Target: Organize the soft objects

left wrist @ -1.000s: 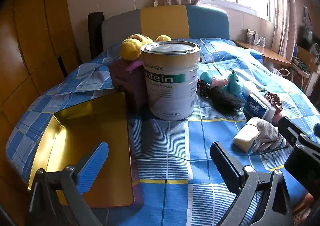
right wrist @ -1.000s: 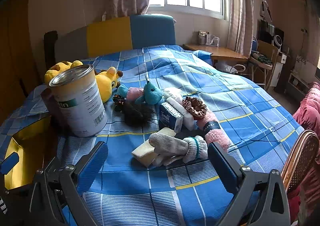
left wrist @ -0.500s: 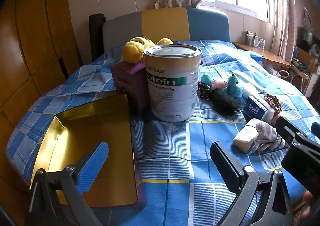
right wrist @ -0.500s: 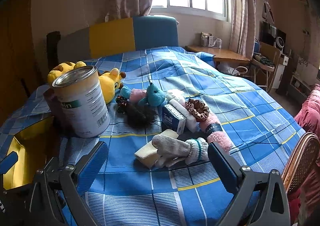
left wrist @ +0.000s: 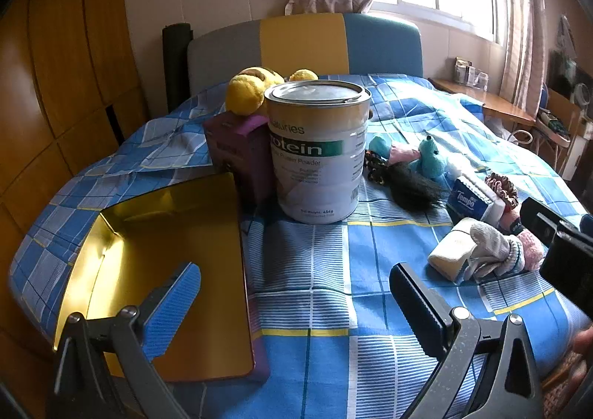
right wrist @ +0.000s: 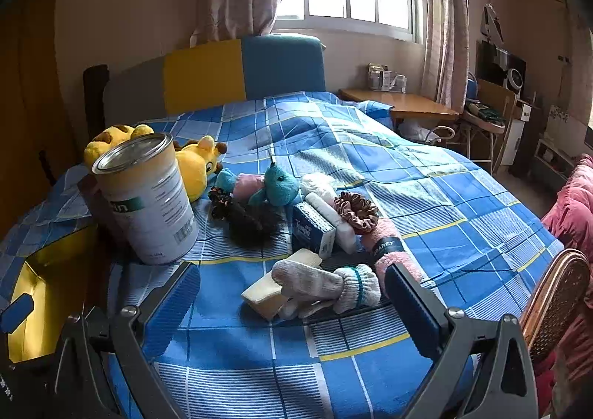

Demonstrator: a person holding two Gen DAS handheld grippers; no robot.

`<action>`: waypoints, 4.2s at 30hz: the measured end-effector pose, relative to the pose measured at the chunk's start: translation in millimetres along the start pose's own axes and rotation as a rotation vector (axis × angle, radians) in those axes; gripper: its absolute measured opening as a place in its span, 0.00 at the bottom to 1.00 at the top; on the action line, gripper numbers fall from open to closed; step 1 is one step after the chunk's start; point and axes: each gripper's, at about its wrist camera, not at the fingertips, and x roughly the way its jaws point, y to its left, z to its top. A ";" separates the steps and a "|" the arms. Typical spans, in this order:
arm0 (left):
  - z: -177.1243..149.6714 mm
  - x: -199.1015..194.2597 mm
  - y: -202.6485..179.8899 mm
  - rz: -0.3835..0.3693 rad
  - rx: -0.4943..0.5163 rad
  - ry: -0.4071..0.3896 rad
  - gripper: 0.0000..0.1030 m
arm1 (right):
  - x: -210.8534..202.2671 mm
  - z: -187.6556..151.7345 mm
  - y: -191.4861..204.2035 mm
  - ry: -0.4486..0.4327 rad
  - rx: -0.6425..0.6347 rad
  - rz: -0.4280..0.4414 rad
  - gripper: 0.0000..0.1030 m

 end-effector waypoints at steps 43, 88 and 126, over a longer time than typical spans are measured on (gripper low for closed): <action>-4.3 10.5 -33.7 -0.257 0.075 0.102 1.00 | 41.9 57.1 -109.0 -0.061 0.210 -0.104 0.99; 21.1 144.6 -159.6 -0.590 0.428 0.356 0.45 | 110.0 38.7 -142.1 0.151 0.401 0.147 0.94; -3.2 50.2 -33.3 -0.477 0.116 0.163 0.30 | 174.7 -17.6 -58.5 0.588 -0.111 0.002 0.56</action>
